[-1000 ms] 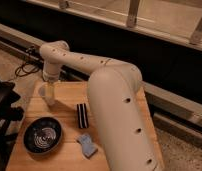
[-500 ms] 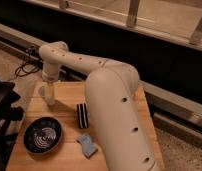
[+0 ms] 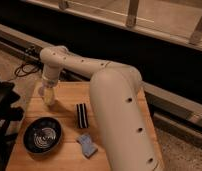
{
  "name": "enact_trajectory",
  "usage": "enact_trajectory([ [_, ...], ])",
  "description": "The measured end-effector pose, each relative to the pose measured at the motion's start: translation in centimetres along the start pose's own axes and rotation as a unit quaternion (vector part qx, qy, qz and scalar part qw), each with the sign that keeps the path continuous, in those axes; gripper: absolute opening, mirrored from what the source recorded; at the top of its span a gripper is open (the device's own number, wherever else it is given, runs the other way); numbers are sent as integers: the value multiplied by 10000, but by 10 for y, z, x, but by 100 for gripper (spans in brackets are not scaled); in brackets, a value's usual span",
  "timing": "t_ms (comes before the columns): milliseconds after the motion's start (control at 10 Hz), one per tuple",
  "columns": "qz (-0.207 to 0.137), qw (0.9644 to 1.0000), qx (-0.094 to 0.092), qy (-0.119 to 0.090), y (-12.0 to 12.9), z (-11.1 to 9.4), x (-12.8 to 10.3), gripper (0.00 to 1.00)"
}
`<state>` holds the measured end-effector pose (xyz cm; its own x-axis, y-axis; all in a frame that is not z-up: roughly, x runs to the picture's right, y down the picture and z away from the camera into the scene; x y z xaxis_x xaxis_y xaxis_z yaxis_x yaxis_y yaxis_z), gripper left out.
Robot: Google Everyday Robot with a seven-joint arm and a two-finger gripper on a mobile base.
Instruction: Pick up the ceramic cup
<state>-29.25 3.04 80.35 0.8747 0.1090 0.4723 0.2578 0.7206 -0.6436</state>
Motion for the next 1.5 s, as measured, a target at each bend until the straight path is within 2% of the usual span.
enact_trajectory([
  [300, -88, 9989, -438, -113, 8, 25, 2, 80],
  [500, -149, 9970, -737, -201, 9, 46, 2, 80],
  [700, -179, 9954, -923, -176, 4, 64, 6, 80],
  [800, -173, 9952, -958, -135, 0, 74, 7, 79],
  [900, -177, 9950, -974, -114, 0, 80, 11, 75],
  [1000, -159, 9955, -931, -117, -1, 80, 16, 64],
  [1500, -294, 9948, -961, -187, 0, 52, 2, 14],
])
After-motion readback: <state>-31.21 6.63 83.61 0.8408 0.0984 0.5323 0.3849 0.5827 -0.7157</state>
